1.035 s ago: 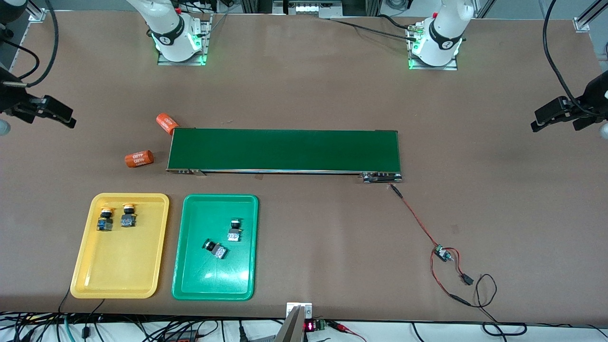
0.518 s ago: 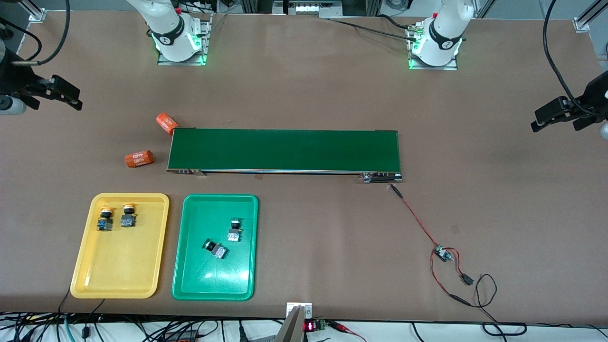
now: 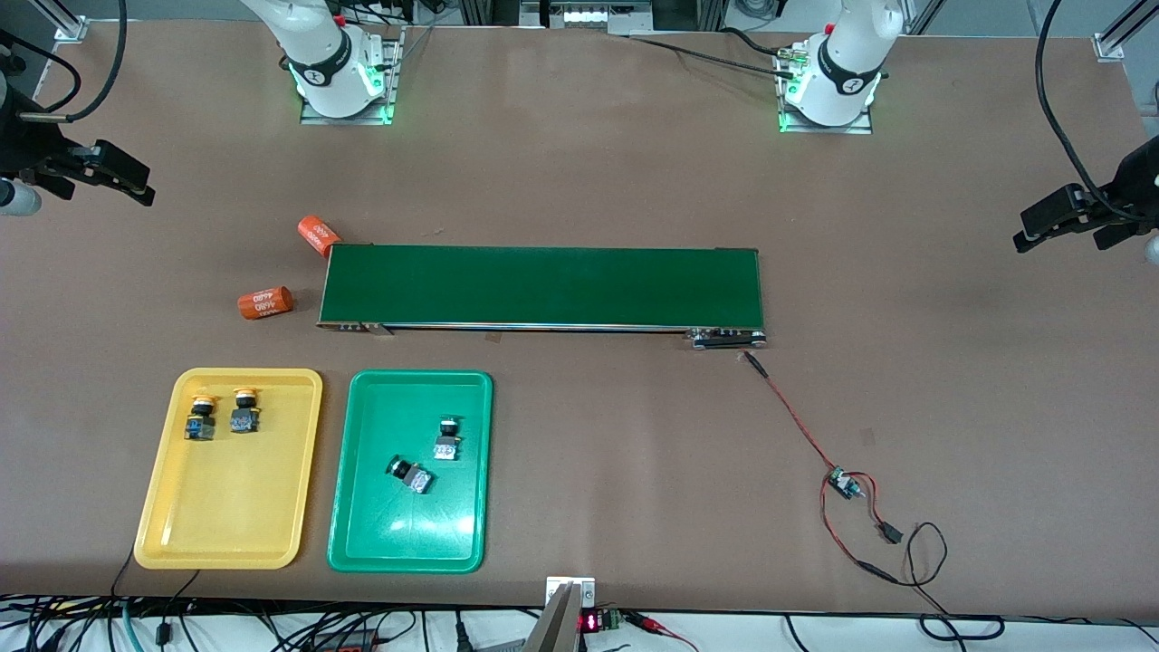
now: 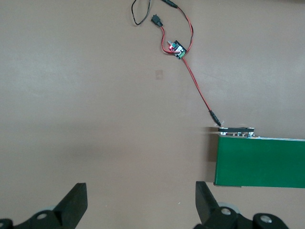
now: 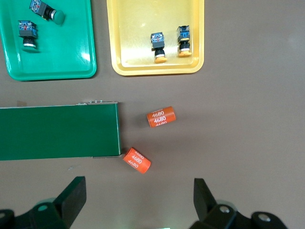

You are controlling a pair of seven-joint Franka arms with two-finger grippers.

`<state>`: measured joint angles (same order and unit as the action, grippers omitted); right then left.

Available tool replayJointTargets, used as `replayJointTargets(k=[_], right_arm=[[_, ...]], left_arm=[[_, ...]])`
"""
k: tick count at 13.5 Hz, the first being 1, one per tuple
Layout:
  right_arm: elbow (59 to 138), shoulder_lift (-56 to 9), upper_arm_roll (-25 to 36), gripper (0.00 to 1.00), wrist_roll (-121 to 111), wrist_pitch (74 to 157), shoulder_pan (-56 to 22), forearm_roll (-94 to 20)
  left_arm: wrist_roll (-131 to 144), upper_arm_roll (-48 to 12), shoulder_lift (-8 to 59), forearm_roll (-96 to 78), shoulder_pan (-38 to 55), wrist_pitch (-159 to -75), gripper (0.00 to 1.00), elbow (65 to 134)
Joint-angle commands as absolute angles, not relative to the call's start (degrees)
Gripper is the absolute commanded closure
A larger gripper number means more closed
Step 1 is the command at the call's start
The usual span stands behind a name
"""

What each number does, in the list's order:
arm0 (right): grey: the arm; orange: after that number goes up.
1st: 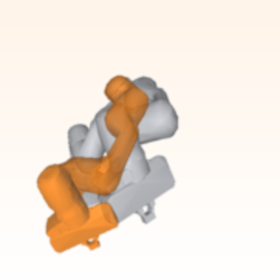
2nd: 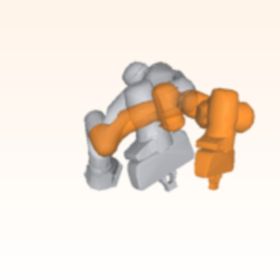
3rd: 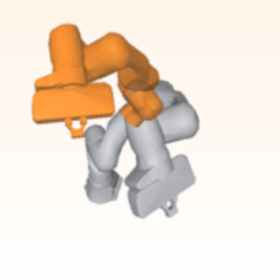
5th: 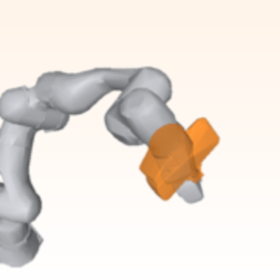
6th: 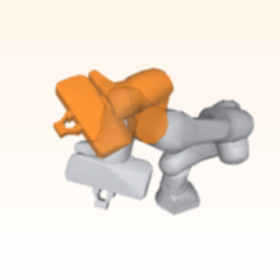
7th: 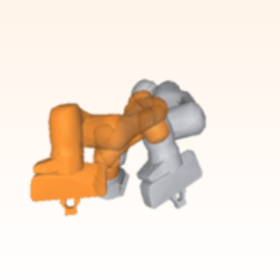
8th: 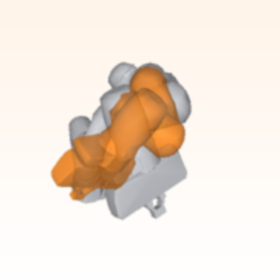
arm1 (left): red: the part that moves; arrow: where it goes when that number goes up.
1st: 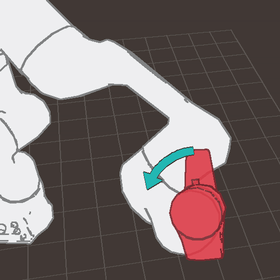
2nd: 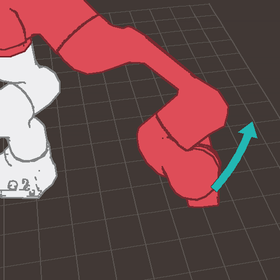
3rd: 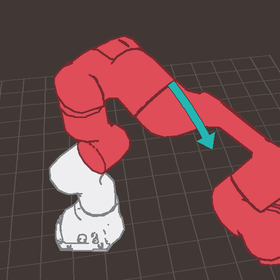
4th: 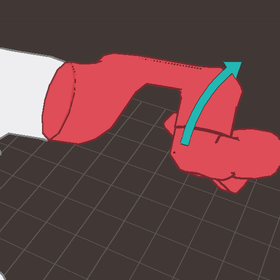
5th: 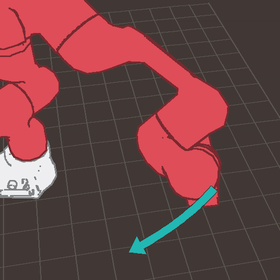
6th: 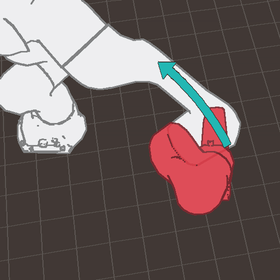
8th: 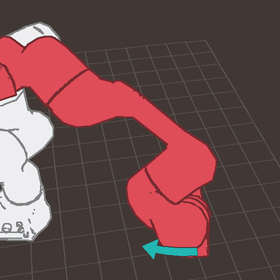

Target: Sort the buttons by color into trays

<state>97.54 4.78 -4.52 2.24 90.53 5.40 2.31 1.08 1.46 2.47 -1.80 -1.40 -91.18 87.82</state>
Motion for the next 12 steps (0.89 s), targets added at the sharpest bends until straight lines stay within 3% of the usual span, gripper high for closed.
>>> replayJointTargets(k=[1, 8, 12], right_arm=[[98.09, 5.45, -4.48, 0.0, 2.55, 90.44, 5.71, 1.76], [96.6, 3.7, -3.7, 0.0, 2.46, 90.88, 6.33, 1.58], [90.8, -0.96, -3.08, 0.0, -0.35, 90.35, 6.5, 1.23]], left_arm=[[0.18, 1.41, 2.02, -1.41, -1.67, -91.14, 0.0, 87.28], [1.05, 1.41, 1.93, -1.49, -1.67, -90.44, 0.0, 87.28], [1.23, 1.23, 1.85, -1.49, -1.67, -89.83, 0.0, 87.28]])
